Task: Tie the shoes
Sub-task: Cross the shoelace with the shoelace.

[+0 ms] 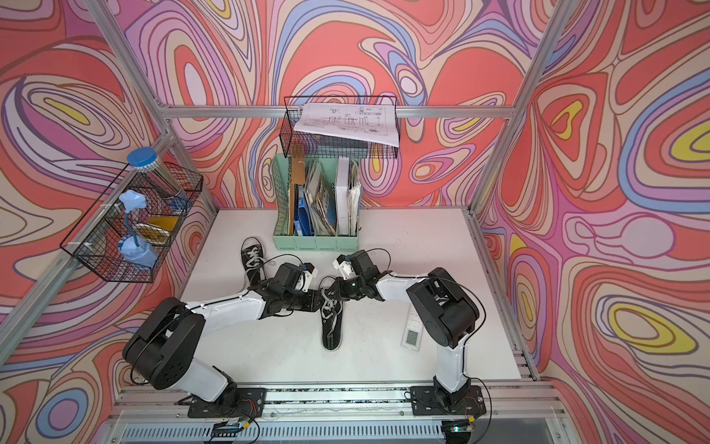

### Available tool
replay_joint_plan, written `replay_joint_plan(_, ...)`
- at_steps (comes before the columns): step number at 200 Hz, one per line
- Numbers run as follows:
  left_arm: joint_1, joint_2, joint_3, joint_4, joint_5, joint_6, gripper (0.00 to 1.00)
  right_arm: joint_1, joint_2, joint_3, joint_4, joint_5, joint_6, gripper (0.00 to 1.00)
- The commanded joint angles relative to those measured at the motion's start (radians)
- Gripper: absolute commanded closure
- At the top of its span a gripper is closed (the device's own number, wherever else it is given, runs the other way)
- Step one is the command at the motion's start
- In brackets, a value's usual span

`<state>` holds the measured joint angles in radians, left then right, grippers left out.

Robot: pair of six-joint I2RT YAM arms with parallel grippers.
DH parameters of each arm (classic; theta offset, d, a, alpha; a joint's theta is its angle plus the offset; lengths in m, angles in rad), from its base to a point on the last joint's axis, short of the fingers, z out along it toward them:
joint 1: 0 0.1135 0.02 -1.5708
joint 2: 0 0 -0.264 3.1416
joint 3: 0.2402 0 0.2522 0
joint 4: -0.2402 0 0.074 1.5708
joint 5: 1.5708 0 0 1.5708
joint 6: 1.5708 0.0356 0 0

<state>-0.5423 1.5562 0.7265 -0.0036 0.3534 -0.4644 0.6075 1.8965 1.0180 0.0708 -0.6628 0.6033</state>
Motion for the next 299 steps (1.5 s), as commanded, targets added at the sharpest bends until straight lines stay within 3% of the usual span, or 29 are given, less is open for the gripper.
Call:
replay_joint_plan(1,-0.013,-0.001,-0.025,-0.058,-0.022,-0.003,0.73,-0.002,-0.008,0.025,-0.023,0.006,-0.019,1.0)
replay_joint_plan(48,-0.013,-0.016,-0.024,-0.065,-0.053,-0.005,0.89,-0.003,-0.014,0.027,-0.034,0.01,-0.022,1.0)
replay_joint_plan(79,-0.013,-0.042,-0.028,-0.08,-0.056,-0.006,0.93,-0.007,-0.019,0.028,-0.04,0.012,-0.028,1.0)
replay_joint_plan(124,-0.013,-0.081,-0.043,-0.081,-0.001,-0.007,0.78,-0.008,-0.013,0.033,-0.042,0.01,-0.031,1.0)
replay_joint_plan(192,-0.013,-0.094,-0.064,-0.111,-0.044,-0.016,0.79,-0.008,-0.014,0.039,-0.05,0.01,-0.036,1.0)
replay_joint_plan(262,-0.013,-0.108,-0.11,-0.079,-0.023,-0.054,0.62,-0.008,-0.02,0.034,-0.051,0.014,-0.036,1.0)
replay_joint_plan(299,-0.013,-0.125,-0.154,-0.024,0.014,-0.102,0.6,-0.008,-0.022,0.031,-0.049,0.014,-0.035,1.0)
